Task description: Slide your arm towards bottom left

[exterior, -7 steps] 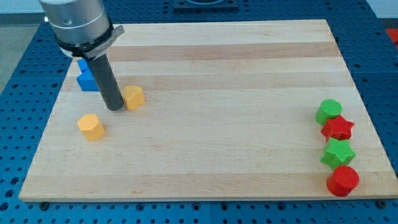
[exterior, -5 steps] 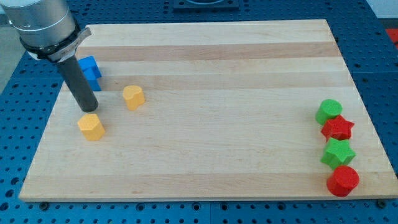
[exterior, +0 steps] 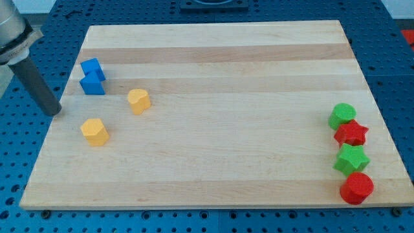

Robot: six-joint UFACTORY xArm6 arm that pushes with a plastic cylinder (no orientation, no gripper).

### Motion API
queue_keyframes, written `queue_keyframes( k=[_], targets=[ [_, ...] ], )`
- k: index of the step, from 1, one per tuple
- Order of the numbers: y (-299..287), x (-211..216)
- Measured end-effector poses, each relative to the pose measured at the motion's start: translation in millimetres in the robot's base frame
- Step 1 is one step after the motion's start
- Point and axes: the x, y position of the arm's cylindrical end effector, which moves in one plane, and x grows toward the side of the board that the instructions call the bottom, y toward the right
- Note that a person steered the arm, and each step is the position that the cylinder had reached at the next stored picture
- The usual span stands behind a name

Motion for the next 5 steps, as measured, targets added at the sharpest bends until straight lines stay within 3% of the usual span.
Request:
queue_keyframes(
  k=[1,4,5],
  targets=[
    [0,49],
    [33,89],
    [73,84]
  ],
)
